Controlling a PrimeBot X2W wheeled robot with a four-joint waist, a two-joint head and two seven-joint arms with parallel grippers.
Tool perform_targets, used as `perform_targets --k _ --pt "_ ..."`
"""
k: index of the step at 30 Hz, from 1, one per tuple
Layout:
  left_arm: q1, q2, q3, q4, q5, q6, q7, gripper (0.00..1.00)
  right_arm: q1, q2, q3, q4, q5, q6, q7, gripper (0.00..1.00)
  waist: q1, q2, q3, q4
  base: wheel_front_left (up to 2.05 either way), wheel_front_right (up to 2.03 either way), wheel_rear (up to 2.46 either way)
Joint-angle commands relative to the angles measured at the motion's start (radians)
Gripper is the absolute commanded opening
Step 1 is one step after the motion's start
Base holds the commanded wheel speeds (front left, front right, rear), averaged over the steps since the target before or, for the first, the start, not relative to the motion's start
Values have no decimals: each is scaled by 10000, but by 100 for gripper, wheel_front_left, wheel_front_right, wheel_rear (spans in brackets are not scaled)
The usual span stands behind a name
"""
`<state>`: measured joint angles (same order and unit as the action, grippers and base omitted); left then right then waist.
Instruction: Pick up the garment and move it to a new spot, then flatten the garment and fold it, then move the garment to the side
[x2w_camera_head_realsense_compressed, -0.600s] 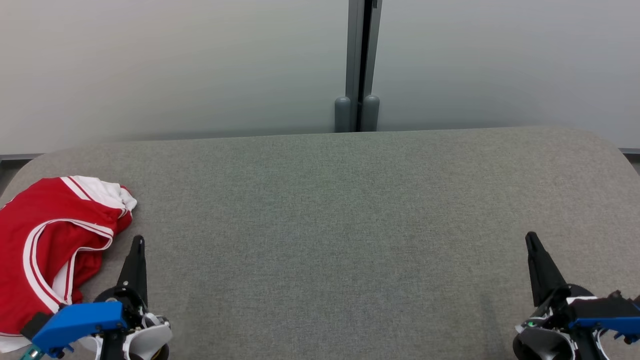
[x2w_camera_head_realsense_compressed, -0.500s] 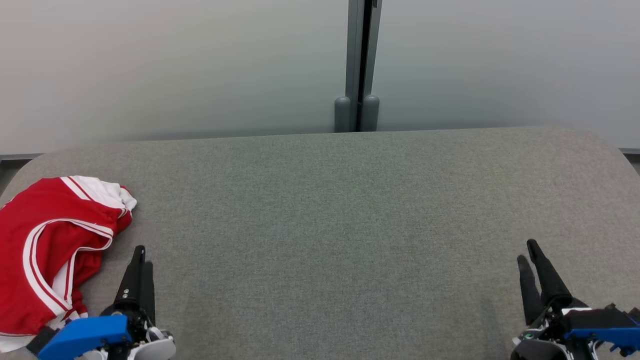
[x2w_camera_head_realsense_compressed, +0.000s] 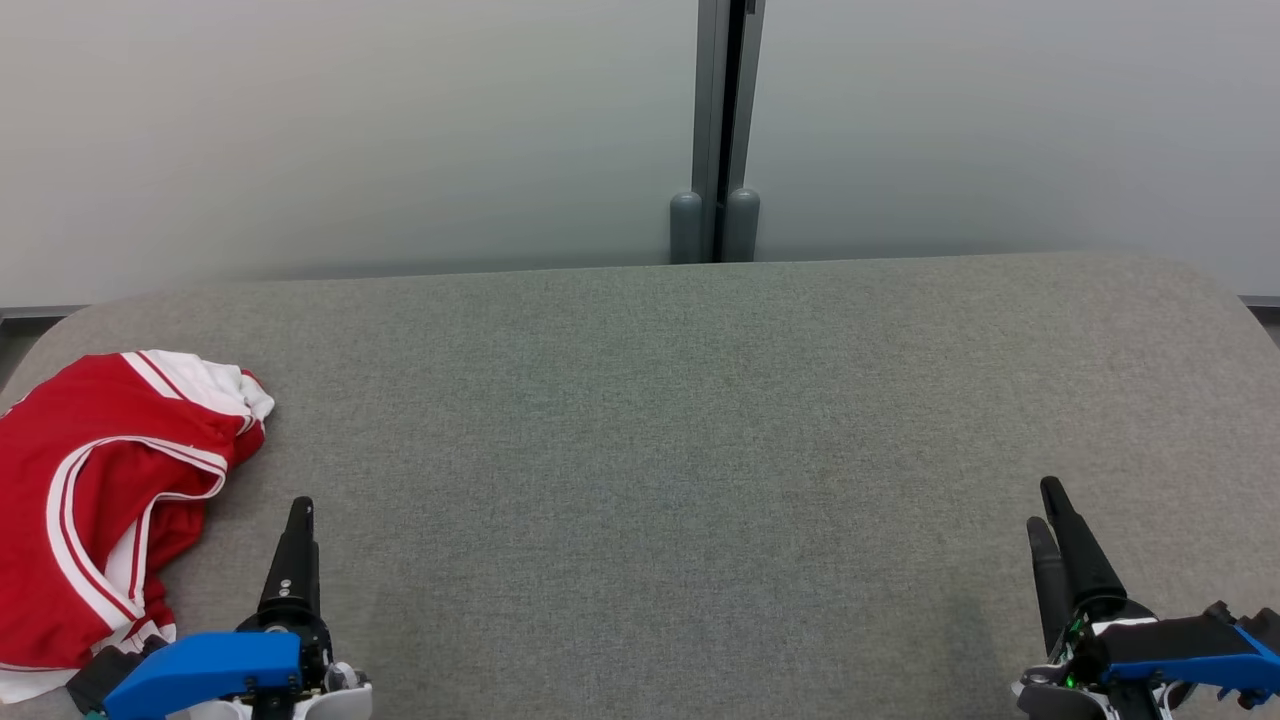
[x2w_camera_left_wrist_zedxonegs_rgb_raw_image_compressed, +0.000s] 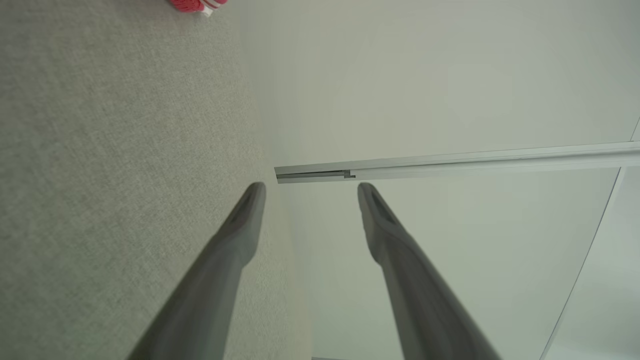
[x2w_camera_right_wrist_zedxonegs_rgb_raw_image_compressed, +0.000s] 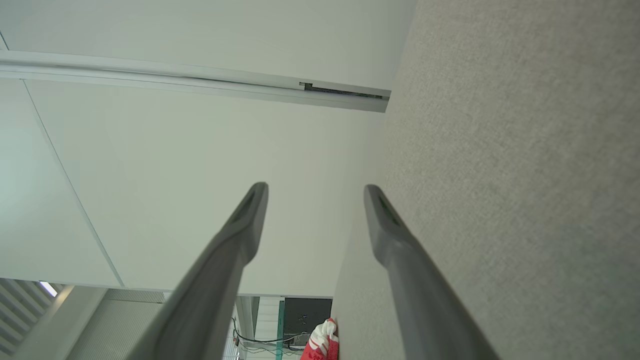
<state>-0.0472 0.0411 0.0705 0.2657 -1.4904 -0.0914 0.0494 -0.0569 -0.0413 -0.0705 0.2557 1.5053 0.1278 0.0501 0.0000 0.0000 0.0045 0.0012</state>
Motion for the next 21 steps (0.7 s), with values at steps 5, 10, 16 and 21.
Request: perform_targets --k 5,10,16,21 --pt "-102 183 -480 -232 1573 309 -327 100 -87 -57 147 -344 -1642 16 -332 100 0 0 6 27 0 0 0" --pt "-102 304 -784 -275 2472 475 -494 100 -43 -61 219 -465 -2591 18 -500 100 0 0 10 44 0 0 0" --pt "-82 481 -1154 -353 3741 746 -736 100 24 -67 368 -544 -3800 20 -741 100 0 0 15 64 0 0 0" --pt "-43 577 -1415 -364 4557 886 -922 100 66 -71 430 -554 -4799 22 -932 100 0 0 14 89 0 0 0"
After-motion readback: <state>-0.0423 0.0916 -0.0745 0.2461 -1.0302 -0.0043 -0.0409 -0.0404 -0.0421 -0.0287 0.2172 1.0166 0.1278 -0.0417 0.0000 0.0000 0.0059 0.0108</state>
